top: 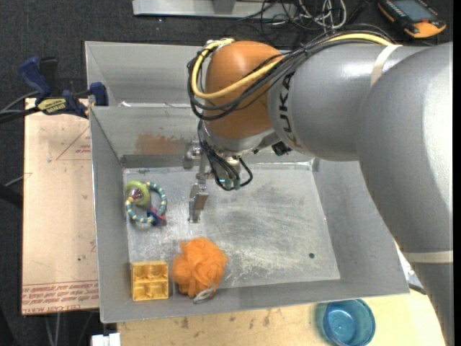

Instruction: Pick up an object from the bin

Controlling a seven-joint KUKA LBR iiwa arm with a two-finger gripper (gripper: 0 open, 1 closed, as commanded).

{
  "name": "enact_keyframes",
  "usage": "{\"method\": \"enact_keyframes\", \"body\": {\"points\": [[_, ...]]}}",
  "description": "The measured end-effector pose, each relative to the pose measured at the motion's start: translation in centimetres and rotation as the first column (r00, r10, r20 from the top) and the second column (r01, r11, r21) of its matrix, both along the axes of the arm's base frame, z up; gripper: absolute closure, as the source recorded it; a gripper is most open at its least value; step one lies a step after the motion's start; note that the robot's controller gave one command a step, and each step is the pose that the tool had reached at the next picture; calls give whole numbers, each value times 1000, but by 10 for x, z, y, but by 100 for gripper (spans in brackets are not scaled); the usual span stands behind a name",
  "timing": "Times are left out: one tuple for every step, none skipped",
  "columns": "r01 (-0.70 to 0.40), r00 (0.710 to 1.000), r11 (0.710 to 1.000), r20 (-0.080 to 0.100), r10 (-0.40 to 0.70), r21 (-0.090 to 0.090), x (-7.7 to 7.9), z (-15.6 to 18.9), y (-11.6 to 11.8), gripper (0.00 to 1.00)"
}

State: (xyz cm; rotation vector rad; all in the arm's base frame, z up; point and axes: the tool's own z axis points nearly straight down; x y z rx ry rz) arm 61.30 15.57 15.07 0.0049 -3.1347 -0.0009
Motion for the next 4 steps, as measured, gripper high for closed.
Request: {"method": "enact_keyframes", "body": {"points": [[2,1000,1000,7,-2,1,2,5,-1,0],[-60,998,998,14,60,-1,4,-17,25,0],[-240,971,971,14,240,1,17,-58,54,0],[-358,934,934,6,358,0,-5,-76,56,0]]}}
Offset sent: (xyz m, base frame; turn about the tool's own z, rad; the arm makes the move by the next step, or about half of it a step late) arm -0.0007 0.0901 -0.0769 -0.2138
